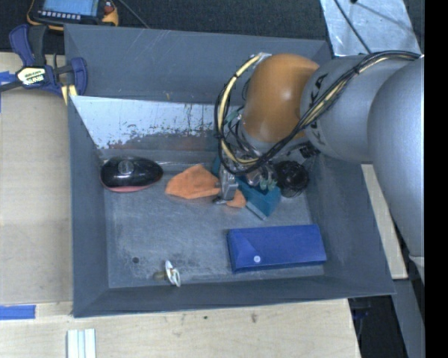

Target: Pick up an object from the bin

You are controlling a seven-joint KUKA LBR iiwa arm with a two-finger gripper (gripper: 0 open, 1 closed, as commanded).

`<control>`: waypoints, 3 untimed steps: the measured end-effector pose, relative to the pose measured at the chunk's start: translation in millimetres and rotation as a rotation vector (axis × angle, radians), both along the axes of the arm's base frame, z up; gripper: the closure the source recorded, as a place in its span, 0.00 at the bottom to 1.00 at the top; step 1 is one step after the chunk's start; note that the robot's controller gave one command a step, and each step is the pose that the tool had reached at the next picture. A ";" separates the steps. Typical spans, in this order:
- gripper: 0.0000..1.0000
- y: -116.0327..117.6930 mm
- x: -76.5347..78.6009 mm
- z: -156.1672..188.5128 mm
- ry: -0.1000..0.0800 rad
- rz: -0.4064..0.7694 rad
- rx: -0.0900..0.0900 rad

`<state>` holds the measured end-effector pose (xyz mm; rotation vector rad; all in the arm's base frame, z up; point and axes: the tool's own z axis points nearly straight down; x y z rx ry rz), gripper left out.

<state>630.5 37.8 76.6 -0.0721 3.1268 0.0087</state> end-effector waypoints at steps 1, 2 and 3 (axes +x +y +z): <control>1.00 0.9 -3.2 4.8 0.006 0.001 -0.002; 1.00 -0.7 -11.7 37.5 0.006 0.075 -0.006; 1.00 -0.6 -16.3 68.6 0.019 0.097 -0.007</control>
Offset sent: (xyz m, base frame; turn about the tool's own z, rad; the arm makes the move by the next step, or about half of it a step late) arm -0.0295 -0.0064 -0.0066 -0.2204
